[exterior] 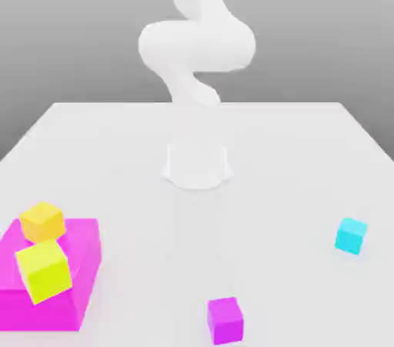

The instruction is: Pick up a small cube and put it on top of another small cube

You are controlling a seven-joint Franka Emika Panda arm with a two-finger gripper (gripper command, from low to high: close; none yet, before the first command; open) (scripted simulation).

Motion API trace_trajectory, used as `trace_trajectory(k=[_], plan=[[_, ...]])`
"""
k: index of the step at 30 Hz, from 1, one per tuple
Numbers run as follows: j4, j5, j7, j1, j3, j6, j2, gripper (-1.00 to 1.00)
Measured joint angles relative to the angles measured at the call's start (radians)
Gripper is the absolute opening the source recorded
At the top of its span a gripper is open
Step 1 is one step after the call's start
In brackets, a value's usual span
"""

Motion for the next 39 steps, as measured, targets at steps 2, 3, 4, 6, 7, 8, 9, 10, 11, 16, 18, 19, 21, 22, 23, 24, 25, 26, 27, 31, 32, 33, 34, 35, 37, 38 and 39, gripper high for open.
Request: trace_trajectory(k=[2, 3, 4, 6, 7, 8, 9, 10, 11, 16, 18, 19, 21, 22, 23, 24, 25, 26, 27, 31, 32, 33, 34, 35, 37, 38, 39], plan=[[-0.034, 0.023, -0.03, 0.048, 0.022, 0.043, 0.077, 0.0], [-0.051, 0.033, -0.044, 0.072, 0.033, 0.064, 0.114, 0.0], [-0.067, 0.043, -0.058, 0.092, 0.047, 0.085, 0.15, 0.0], [-0.099, 0.06, -0.082, 0.136, 0.073, 0.126, 0.222, 0.0], [-0.115, 0.066, -0.093, 0.158, 0.088, 0.146, 0.258, 0.0], [-0.131, 0.072, -0.104, 0.179, 0.103, 0.167, 0.294, 0.0], [-0.147, 0.077, -0.113, 0.199, 0.119, 0.187, 0.33, 0.0], [-0.163, 0.08, -0.122, 0.219, 0.136, 0.208, 0.366, 0.0], [-0.18, 0.082, -0.129, 0.238, 0.153, 0.229, 0.402, 0.0], [-0.261, 0.054, -0.141, 0.321, 0.247, 0.334, 0.583, 0.0], [-0.293, 0.016, -0.126, 0.372, 0.282, 0.376, 0.658, 0.0], [-0.31, -0.011, -0.113, 0.391, 0.291, 0.397, 0.695, 0.0], [-0.342, -0.08, -0.076, 0.439, 0.297, 0.438, 0.772, 0.0], [-0.352, -0.12, -0.052, 0.458, 0.288, 0.459, 0.81, 0.0], [-0.353, -0.158, -0.027, 0.477, 0.269, 0.484, 0.847, 0.0], [-0.349, -0.194, -0.002, 0.497, 0.245, 0.51, 0.884, 0.0], [-0.343, -0.226, 0.021, 0.519, 0.218, 0.537, 0.921, 0.0], [-0.337, -0.255, 0.042, 0.542, 0.189, 0.565, 0.957, 0.0], [-0.329, -0.279, 0.061, 0.568, 0.158, 0.592, 0.993, 0.0], [-0.316, -0.31, 0.087, 0.611, 0.109, 0.639, 1.051, -1.0], [-0.316, -0.311, 0.087, 0.611, 0.109, 0.639, 1.051, -1.0], [-0.316, -0.311, 0.088, 0.611, 0.109, 0.639, 1.051, -1.0], [-0.316, -0.312, 0.089, 0.611, 0.109, 0.639, 1.051, -1.0], [-0.314, -0.319, 0.094, 0.618, 0.1, 0.648, 1.062, -1.0], [-0.322, -0.306, 0.083, 0.59, 0.131, 0.619, 1.027, -1.0], [-0.329, -0.284, 0.065, 0.572, 0.154, 0.595, 0.997, -1.0], [-0.336, -0.256, 0.044, 0.555, 0.178, 0.57, 0.964, -1.0]])
